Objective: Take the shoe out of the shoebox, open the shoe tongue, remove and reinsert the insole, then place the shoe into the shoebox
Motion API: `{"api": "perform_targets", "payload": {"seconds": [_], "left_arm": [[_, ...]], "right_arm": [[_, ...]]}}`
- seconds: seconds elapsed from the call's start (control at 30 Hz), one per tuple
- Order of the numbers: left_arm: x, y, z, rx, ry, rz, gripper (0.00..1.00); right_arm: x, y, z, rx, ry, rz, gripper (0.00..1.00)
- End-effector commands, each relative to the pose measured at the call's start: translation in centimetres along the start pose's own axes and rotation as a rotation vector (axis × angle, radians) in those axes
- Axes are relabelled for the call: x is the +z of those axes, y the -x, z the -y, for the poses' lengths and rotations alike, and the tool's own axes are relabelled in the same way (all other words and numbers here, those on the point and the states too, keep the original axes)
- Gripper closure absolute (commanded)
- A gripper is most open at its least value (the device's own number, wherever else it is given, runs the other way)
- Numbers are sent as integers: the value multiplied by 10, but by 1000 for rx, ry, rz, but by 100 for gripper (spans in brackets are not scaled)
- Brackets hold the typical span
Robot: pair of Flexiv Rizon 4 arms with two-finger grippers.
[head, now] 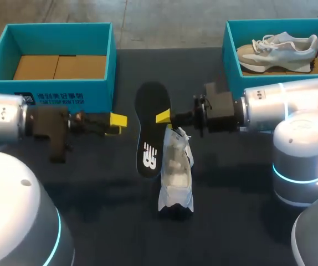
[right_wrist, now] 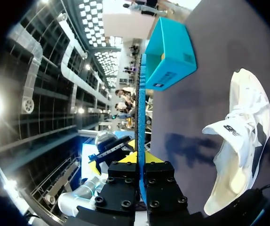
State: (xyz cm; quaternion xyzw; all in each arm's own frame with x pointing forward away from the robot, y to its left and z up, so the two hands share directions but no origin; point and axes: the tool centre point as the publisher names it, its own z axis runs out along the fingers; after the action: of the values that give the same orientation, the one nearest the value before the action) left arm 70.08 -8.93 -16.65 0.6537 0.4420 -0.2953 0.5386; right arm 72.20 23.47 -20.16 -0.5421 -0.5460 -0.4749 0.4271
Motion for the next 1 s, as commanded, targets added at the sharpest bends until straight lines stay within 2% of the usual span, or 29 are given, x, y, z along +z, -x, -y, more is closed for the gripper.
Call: {"api": "perform_targets", "payload": {"seconds": [0.03,0.27,0.57,0.63,1.0], "left_arm": [[-20,9,-12,-55,-58,-90,0],[-36,3,-38,-185,-107,-259,0],[-46,8,-60,-240,-157,-418,0],[-47,9,-64,-218,-176,-485,0],[-47,9,-64,-218,-176,-485,0]], "right_arm": [[6,6,-1,-4,-2,13,100],[11,11,1,-23,-7,40,100],[16,22,4,-32,1,49,100],[17,26,4,-17,5,74,100],[17,28,5,-11,8,83,100]]}}
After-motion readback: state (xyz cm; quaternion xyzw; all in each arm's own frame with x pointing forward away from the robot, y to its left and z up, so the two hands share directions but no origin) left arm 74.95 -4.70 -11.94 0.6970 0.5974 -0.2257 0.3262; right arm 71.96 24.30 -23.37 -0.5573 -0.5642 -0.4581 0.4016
